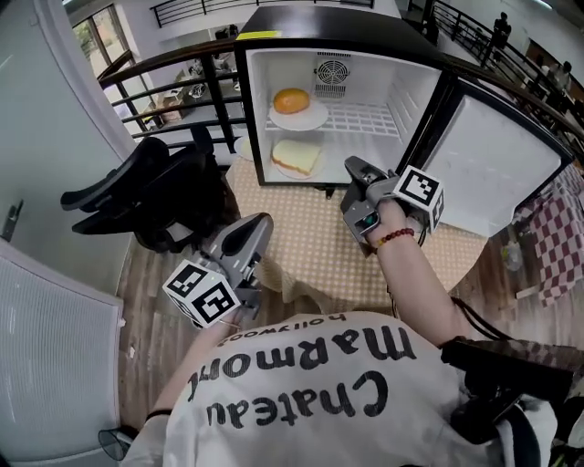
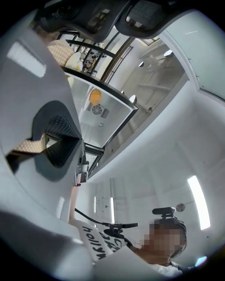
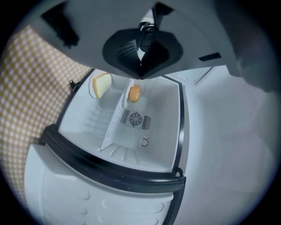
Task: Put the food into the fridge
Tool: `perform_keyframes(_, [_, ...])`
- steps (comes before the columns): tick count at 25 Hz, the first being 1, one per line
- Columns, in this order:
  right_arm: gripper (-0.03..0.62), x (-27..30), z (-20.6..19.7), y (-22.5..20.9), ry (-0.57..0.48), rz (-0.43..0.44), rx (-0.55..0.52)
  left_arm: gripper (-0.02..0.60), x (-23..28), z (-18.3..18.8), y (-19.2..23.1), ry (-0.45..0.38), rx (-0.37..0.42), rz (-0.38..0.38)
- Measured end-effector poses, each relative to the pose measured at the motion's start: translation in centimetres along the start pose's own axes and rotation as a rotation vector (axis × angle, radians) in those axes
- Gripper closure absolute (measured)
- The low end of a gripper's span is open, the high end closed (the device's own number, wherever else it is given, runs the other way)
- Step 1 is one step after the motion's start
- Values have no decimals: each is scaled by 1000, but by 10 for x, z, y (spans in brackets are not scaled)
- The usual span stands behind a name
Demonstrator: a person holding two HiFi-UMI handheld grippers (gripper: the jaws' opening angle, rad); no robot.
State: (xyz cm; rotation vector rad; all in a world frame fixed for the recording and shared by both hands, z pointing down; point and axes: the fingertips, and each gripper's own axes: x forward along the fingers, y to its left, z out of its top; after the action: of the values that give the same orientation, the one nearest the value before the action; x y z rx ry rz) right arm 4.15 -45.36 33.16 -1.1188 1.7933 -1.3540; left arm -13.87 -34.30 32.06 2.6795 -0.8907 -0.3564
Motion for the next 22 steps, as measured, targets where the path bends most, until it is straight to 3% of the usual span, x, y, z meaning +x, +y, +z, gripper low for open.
perform_keyframes(6, [579,-72,-5,-10,97,61,-55,578,7,-42,-69,-7,2,25])
perform_keyframes(12, [579,-162,-11,-40,245,43,-119,578,3,-79,-144,-90,44,142])
perform_keyframes(17, [579,-202,-16,-56,335,73,-128,578,0,-117,-180,-51,1,198])
perform_keyframes(22, [579,-234,-12,-64,361,86,-147,578,-3,-137,-209,-35,-19,238])
